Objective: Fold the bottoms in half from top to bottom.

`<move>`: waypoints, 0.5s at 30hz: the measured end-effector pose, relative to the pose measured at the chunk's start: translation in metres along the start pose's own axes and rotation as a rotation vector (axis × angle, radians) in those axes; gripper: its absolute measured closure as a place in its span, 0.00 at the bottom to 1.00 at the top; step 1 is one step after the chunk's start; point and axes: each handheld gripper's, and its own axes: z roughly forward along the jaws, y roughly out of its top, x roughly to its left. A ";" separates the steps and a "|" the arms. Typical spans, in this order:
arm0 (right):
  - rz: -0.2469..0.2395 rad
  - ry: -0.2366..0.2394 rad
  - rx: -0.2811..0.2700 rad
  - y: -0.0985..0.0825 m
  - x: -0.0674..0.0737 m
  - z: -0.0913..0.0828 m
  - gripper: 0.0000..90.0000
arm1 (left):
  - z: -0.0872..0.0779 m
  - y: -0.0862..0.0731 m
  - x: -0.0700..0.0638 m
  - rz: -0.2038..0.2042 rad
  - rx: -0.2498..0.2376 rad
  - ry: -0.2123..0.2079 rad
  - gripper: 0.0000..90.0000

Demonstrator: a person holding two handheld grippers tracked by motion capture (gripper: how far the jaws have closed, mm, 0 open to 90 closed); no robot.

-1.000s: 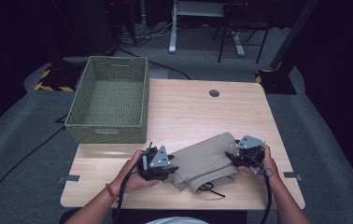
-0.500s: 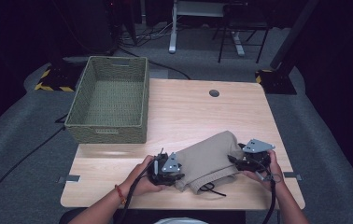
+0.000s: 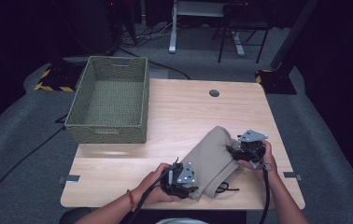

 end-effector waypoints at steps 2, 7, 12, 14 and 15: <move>0.009 0.024 -0.043 0.002 -0.001 -0.014 0.40 | -0.012 0.000 0.004 0.002 -0.023 0.010 0.45; 0.007 0.056 -0.090 0.001 0.004 -0.044 0.41 | -0.028 -0.004 0.020 0.002 -0.018 0.086 0.44; -0.009 0.122 -0.059 -0.007 0.024 -0.056 0.48 | -0.015 -0.010 0.026 -0.019 0.015 0.041 0.51; -0.012 0.154 -0.019 -0.011 0.029 -0.048 0.51 | -0.005 -0.010 0.019 -0.001 0.030 -0.001 0.54; -0.026 0.139 0.003 -0.014 0.030 -0.043 0.53 | -0.001 -0.009 0.014 0.021 0.037 -0.001 0.56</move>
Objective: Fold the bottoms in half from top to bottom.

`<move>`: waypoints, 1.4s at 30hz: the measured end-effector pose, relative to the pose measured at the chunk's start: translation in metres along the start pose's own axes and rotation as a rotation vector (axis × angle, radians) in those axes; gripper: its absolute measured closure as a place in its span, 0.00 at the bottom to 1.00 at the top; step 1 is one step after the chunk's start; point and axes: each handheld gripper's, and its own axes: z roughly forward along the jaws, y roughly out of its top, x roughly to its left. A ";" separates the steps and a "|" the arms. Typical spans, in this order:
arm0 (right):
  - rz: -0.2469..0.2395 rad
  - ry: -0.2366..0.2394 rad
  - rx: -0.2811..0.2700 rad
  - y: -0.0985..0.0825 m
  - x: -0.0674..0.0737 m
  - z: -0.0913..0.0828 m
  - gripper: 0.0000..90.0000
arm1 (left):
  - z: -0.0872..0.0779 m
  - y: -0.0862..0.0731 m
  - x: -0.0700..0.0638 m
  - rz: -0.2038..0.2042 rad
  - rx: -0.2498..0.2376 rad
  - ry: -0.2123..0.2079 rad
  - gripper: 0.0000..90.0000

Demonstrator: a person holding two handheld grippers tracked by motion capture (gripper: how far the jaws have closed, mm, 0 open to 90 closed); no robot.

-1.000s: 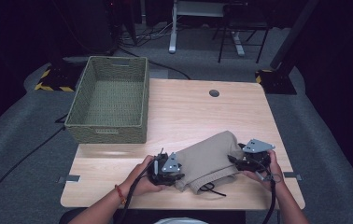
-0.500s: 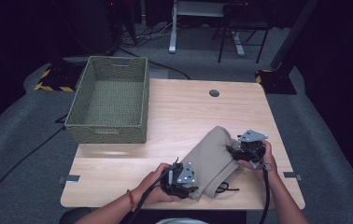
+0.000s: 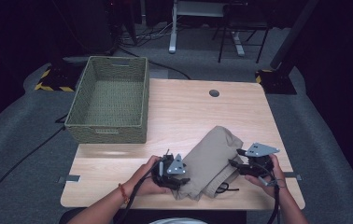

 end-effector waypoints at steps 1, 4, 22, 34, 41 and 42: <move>0.016 -0.003 0.004 -0.002 -0.002 0.005 0.53 | 0.000 0.000 0.000 0.000 0.000 0.000 0.56; 0.046 0.005 0.013 0.001 -0.013 0.017 0.53 | 0.015 0.007 -0.009 0.004 -0.002 -0.056 0.59; -0.058 0.057 -0.127 0.030 0.028 -0.009 0.42 | 0.010 0.005 -0.025 -0.020 0.003 -0.004 0.53; -0.197 -0.071 0.017 -0.014 0.065 -0.006 0.27 | 0.035 0.010 -0.041 -0.065 -0.021 -0.056 0.57; -0.144 -0.194 0.084 -0.020 0.030 -0.008 0.32 | 0.020 0.020 -0.039 -0.003 -0.045 -0.057 0.36; -0.125 -0.213 0.086 -0.021 0.025 -0.010 0.33 | 0.013 0.016 -0.033 -0.032 -0.040 -0.053 0.34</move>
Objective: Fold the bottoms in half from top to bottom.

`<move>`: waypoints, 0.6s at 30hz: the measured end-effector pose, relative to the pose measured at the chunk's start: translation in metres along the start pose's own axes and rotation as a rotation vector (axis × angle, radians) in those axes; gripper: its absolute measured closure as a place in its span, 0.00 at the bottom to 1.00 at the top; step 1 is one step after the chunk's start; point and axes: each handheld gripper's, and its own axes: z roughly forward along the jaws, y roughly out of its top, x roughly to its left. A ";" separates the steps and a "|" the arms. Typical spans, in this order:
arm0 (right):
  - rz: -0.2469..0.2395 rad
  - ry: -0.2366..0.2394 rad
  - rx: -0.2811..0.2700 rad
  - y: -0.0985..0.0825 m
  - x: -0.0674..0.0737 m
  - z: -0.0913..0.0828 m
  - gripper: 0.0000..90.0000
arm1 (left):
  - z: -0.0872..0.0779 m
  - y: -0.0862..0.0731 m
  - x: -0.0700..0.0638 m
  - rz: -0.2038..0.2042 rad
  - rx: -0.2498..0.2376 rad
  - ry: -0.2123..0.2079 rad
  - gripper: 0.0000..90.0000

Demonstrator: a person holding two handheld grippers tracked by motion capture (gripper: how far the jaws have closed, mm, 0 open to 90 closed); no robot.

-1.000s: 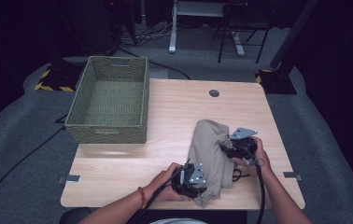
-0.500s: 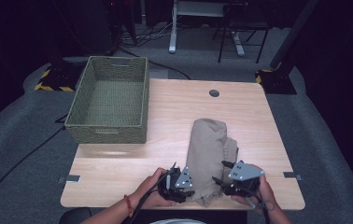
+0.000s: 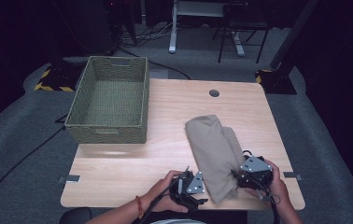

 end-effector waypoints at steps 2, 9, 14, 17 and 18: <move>0.047 -0.064 0.006 0.000 -0.008 -0.002 0.36 | -0.013 -0.011 0.010 -0.034 0.008 0.052 0.30; 0.136 0.088 -0.148 0.023 0.001 -0.020 0.34 | -0.040 -0.059 0.034 -0.159 0.073 0.160 0.24; 0.079 0.160 -0.074 0.025 0.014 0.007 0.31 | -0.065 -0.067 0.043 -0.196 0.042 0.273 0.23; 0.089 0.171 -0.039 0.016 0.010 0.024 0.31 | -0.088 -0.063 0.053 -0.243 -0.048 0.334 0.25; 0.090 0.170 -0.045 0.015 0.010 0.024 0.31 | -0.095 -0.060 0.057 -0.246 -0.058 0.374 0.25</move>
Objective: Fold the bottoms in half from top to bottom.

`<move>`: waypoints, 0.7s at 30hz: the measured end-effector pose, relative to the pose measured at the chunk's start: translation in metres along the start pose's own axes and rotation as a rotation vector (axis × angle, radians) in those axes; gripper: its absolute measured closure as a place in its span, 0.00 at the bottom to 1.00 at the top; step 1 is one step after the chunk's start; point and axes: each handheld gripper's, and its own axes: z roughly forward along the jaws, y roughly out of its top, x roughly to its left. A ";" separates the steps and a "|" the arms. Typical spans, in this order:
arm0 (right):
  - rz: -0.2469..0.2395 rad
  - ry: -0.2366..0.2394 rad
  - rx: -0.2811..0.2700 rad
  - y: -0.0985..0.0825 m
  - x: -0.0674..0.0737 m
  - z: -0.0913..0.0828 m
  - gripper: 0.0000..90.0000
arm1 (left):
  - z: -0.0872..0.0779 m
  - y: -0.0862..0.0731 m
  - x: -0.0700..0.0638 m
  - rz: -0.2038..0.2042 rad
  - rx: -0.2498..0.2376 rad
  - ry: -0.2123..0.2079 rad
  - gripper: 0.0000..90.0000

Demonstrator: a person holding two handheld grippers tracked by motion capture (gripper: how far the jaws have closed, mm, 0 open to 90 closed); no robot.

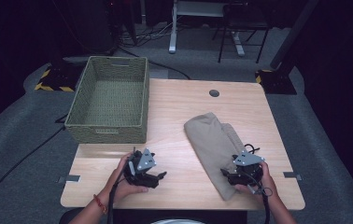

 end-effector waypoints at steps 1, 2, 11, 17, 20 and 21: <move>-0.009 0.001 0.001 0.000 0.000 -0.001 0.31 | -0.004 0.004 0.005 -0.011 -0.016 0.021 0.25; -0.013 0.002 0.000 0.000 0.000 -0.001 0.31 | -0.004 0.004 0.005 -0.011 -0.016 0.021 0.25; -0.016 0.012 0.008 -0.001 -0.006 -0.001 0.31 | -0.024 0.037 0.043 -0.057 -0.107 0.237 0.25; -0.024 0.000 0.035 0.000 -0.014 0.000 0.31 | -0.002 0.040 0.080 -0.194 -0.057 0.274 0.25; -0.043 -0.009 0.045 -0.002 -0.017 0.000 0.31 | 0.009 0.042 0.087 -0.208 -0.035 0.309 0.25; -0.046 -0.012 0.046 -0.003 -0.018 0.000 0.31 | 0.013 0.041 0.090 -0.220 -0.031 0.305 0.25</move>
